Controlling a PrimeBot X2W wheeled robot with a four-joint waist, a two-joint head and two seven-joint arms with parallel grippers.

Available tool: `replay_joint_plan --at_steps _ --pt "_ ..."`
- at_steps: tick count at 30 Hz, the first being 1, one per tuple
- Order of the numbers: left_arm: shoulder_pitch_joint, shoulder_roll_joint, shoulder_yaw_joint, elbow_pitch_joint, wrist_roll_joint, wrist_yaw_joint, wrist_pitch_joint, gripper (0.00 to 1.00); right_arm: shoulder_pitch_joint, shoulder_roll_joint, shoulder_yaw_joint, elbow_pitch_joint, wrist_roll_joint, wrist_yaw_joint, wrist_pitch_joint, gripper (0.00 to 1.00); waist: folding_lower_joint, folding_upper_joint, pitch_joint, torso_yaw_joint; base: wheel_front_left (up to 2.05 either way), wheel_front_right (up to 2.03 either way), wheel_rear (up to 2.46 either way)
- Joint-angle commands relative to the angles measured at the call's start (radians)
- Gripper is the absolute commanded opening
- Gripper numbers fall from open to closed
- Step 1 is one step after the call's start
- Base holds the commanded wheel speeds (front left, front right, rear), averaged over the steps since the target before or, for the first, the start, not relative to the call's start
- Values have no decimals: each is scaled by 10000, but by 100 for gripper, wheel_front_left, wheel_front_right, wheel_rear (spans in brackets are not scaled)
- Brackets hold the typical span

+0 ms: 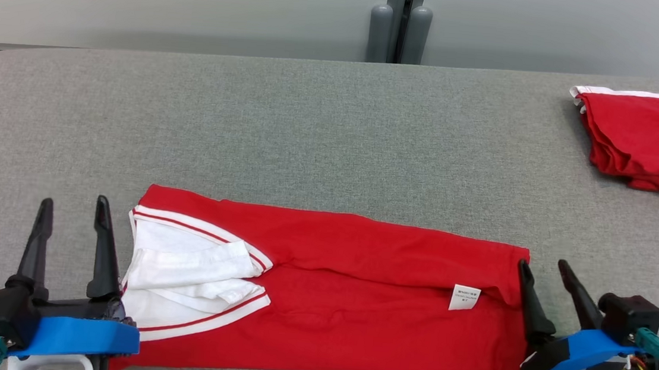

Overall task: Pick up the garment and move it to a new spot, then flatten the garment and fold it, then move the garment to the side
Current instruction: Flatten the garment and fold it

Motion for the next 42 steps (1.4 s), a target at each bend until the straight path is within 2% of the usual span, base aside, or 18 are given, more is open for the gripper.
replay_joint_plan --at_steps 1,7,14,15,16,17,18,22,29,39,42 --pt "74 -67 150 -70 226 -49 -37 100 -73 78 -21 62 -1 6 37 100 0 -1 3 13 0 0 0" --pt "353 -873 1070 -87 1195 -342 -31 100 -187 370 -52 858 -55 6 336 100 0 -1 54 31 0 0 0" --pt "402 -1345 1569 95 1989 -787 -31 100 -66 678 144 1611 -58 6 408 100 0 -1 18 128 0 0 0" --pt "413 -1403 1627 104 2055 -833 -31 100 10 726 197 1643 -22 6 367 95 0 -1 1 135 0 0 0" --pt "424 -1455 1683 116 2116 -865 -29 100 81 772 260 1657 35 6 339 66 0 -1 -15 136 0 0 0" --pt "441 -1503 1743 125 2170 -899 -29 100 138 801 300 1661 93 6 294 27 0 -1 -33 132 0 0 0" --pt "463 -1536 1796 135 2222 -926 -31 100 180 818 344 1670 132 6 252 0 0 -1 -56 121 0 0 0" --pt "550 -1674 1952 170 2380 -1050 -31 100 201 829 451 1758 250 6 195 0 0 -1 -149 61 0 0 0" --pt "545 -1798 2124 229 2611 -1199 -30 100 -204 360 12 1839 402 1 39 0 0 -1 -276 -88 0 0 0" --pt "579 -1885 2130 319 2738 -1313 -31 100 -307 -1016 -1121 1677 321 3 220 0 0 -1 -406 -355 0 0 0" --pt "608 -1895 2183 320 2773 -1340 -30 100 -332 -1232 -1396 1481 300 3 333 0 0 -1 -428 -433 0 0 0"
